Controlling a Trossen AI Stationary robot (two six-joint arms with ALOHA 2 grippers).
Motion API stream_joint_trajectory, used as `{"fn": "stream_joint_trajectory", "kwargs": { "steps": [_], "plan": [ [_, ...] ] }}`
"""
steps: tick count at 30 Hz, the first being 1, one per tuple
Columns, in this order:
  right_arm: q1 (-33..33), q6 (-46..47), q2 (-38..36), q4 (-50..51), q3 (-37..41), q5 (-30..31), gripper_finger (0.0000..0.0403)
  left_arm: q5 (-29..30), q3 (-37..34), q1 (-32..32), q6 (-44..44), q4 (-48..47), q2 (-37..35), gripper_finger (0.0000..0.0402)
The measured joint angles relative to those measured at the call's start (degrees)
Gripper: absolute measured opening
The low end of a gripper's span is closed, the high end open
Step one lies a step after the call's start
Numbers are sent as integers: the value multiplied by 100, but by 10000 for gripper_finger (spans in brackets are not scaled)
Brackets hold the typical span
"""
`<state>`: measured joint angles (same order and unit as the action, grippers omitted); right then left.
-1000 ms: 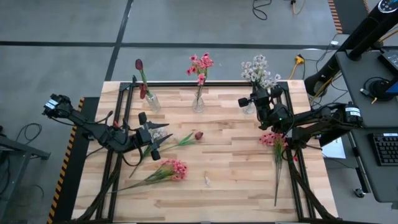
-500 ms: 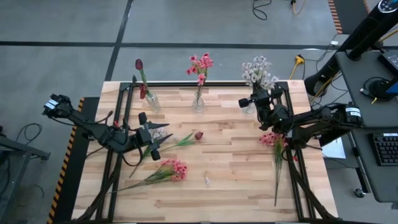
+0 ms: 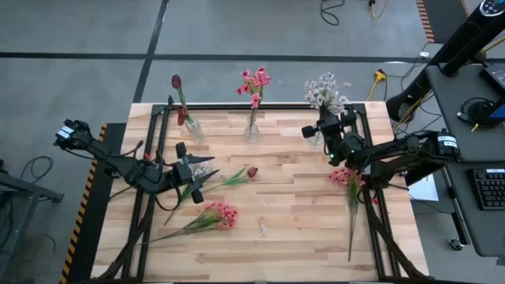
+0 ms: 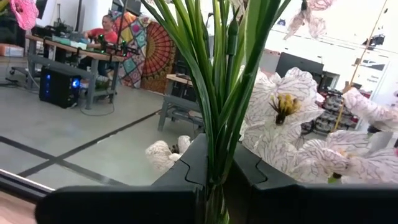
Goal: Sort flowers into vase by color
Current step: Put the right white flowers into the right transparent vase
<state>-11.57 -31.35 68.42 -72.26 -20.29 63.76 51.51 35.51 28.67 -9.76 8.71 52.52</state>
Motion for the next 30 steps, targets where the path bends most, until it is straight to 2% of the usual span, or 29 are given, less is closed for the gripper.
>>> {"fn": "stream_joint_trajectory", "kwargs": {
  "steps": [30],
  "plan": [
    [2, 232, 0, 386, 0, 80, 21, -2, -2, -1, 0, 0, 1, 175]
  ]
}}
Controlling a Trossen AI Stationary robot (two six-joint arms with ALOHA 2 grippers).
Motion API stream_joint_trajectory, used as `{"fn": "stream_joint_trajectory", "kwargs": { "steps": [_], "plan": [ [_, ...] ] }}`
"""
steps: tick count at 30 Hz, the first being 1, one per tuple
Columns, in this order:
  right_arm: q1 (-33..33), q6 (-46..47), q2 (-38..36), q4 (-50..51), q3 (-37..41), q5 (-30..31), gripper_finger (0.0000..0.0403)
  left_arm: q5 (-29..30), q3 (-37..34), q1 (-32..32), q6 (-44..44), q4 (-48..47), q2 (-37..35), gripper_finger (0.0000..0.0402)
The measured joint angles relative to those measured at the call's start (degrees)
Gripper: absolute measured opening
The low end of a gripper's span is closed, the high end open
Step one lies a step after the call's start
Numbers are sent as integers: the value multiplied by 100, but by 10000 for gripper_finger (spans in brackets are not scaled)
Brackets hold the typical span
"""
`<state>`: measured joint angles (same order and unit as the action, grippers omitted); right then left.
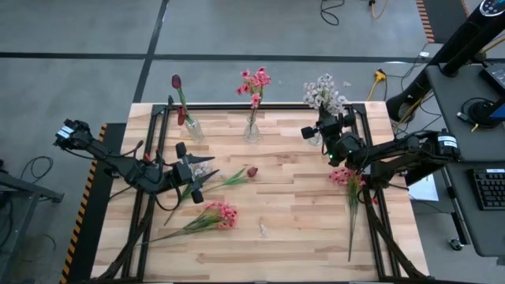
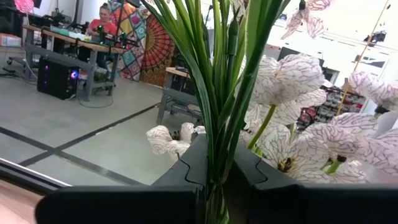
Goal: Sort flowers into vase by color
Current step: Put the right white flowers into the right transparent vase
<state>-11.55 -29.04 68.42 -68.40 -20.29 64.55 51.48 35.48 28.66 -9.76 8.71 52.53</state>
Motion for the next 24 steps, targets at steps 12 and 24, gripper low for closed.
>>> {"fn": "stream_joint_trajectory", "kwargs": {
  "steps": [12, 24],
  "plan": [
    [0, 104, -2, 213, 0, 13, 21, 0, 0, 1, 2, 0, -1, 175],
    [0, 98, -2, 214, -1, 13, 21, 0, 0, -1, 150, -1, 128, 175]
  ]
}}
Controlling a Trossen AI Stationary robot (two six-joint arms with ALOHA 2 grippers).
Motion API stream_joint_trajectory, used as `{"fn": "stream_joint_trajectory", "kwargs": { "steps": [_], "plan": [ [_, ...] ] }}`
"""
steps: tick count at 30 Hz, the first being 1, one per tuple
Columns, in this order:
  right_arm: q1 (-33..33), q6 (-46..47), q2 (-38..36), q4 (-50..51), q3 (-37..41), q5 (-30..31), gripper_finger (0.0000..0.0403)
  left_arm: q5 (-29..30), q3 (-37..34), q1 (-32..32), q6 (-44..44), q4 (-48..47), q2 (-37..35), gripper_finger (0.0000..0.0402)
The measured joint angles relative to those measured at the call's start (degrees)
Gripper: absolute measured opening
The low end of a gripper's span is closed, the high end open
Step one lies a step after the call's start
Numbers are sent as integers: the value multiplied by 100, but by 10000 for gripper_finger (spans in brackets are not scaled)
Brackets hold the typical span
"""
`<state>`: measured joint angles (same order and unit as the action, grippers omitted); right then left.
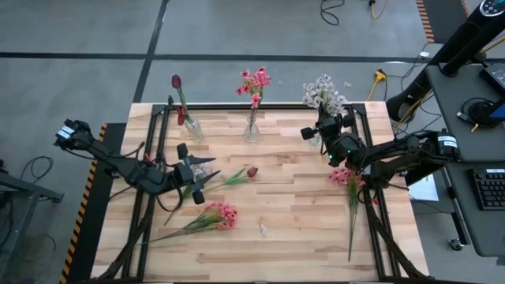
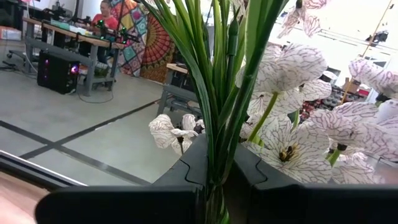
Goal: Sort flowers into vase by color
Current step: Put the right white flowers into the right transparent vase
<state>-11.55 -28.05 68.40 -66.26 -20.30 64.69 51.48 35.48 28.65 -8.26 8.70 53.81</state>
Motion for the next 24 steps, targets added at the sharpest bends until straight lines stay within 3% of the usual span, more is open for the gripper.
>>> {"fn": "stream_joint_trajectory", "kwargs": {
  "steps": [24],
  "plan": [
    [4, 10, 0, 2, -1, 298, 21, -2, 0, 1, 562, 56, 388, 175]
  ]
}}
